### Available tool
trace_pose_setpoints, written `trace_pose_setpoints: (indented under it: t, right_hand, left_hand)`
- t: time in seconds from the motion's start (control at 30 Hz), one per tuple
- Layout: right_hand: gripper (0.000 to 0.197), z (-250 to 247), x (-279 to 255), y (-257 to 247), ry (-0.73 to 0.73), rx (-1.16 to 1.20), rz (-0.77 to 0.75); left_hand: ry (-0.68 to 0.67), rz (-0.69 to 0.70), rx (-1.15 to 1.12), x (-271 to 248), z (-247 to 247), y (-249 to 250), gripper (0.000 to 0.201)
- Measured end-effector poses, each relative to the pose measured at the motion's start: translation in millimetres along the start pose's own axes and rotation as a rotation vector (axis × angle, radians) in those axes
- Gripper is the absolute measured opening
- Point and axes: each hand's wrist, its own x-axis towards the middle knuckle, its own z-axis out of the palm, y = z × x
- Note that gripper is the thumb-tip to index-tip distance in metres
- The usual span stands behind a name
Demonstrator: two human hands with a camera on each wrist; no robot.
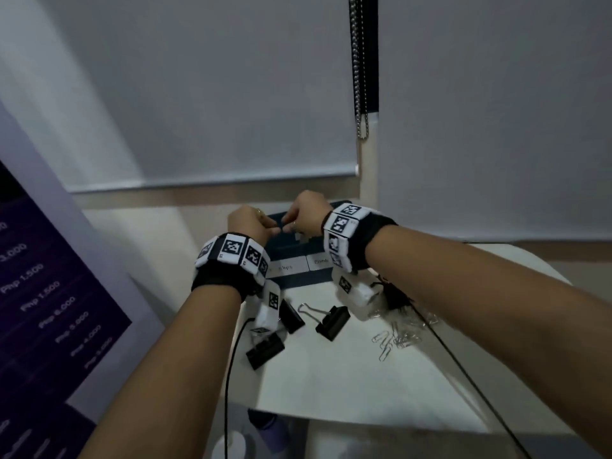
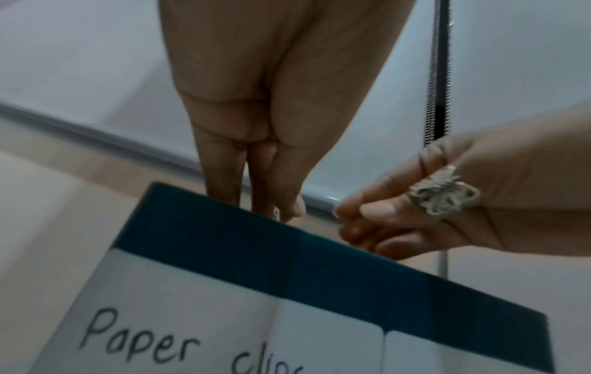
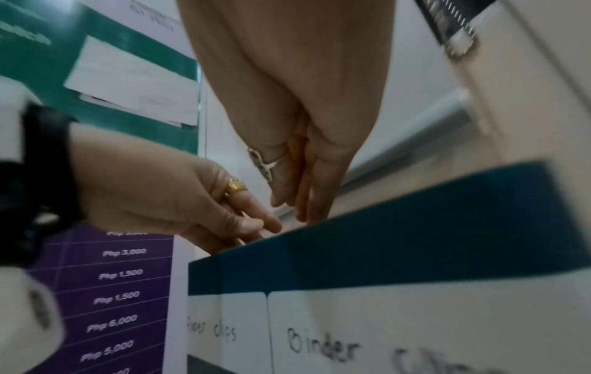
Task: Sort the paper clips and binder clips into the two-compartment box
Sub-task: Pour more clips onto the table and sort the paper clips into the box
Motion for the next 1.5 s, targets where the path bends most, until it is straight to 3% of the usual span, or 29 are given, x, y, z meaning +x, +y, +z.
trace_pose_setpoints:
  t: [0.17,0.27,0.33,0.4,0.47,0.53,0.7,0.83,0.9,1.03,1.1,1.27,1.37,1.5]
  right_hand:
    - [0.020,-38.4,-54.3,29.1,0.069,-0.039,-0.055]
    - [0.010,-62.2,-100.6,59.5,-0.081,-0.221,0.005]
    - [0.021,-69.0,-126.9,78.3,-0.236,-0.382,0.058]
    - [0.032,-65.5,-145.5,91.9,-0.330,-0.485,0.085]
    - [0.028,-56.8,-154.3,99.1,-0.355,-0.517,0.080]
    - [0.019,-48.1,-157.2,101.0,-0.378,-0.564,0.052]
    - [0.021,-34.5,-154.7,101.4,-0.409,-0.731,-0.041]
    - [0.016,-32.2,-157.6,99.8,-0.382,-0.774,-0.074]
    - [0.013,-32.8,-159.9,99.3,-0.369,-0.784,-0.079]
    - [0.007,-34.5,-159.2,103.0,-0.378,-0.808,-0.065]
    - [0.019,-38.9,-158.0,106.8,-0.373,-0.762,-0.042]
    - [0.013,-64.5,-153.3,103.2,-0.279,-0.541,0.003]
    - [0.005,-80.9,-132.8,84.8,-0.167,-0.358,-0.010]
    - [0.005,-79.8,-81.9,42.9,-0.057,-0.167,-0.078]
  left_hand:
    - [-0.022,0.136,0.029,-21.6,-0.3,7.5,0.029]
    - [-0.032,0.273,-0.048,-59.7,1.4,19.9,0.021]
    - [-0.167,0.398,-0.055,-88.1,10.2,30.6,0.016]
    - [-0.419,0.488,-0.015,-110.8,26.7,41.5,0.018]
    - [-0.607,0.507,0.062,-126.1,46.8,49.1,0.030]
    - [-0.675,0.504,0.139,-136.1,65.7,56.7,0.037]
    - [-0.602,0.465,0.286,-144.1,93.0,75.3,0.039]
    - [-0.625,0.513,0.282,-146.3,94.3,83.1,0.004]
    - [-0.609,0.492,0.263,-147.1,94.0,85.0,0.018]
    - [-0.593,0.400,0.154,-145.3,94.8,86.0,0.029]
    - [-0.568,0.432,0.168,-141.7,93.1,85.2,0.009]
    - [-0.417,0.412,0.032,-124.3,71.9,72.7,0.010]
    - [-0.338,0.336,-0.055,-104.7,43.0,62.7,0.009]
    - [-0.130,0.193,-0.047,-64.8,6.7,41.6,0.010]
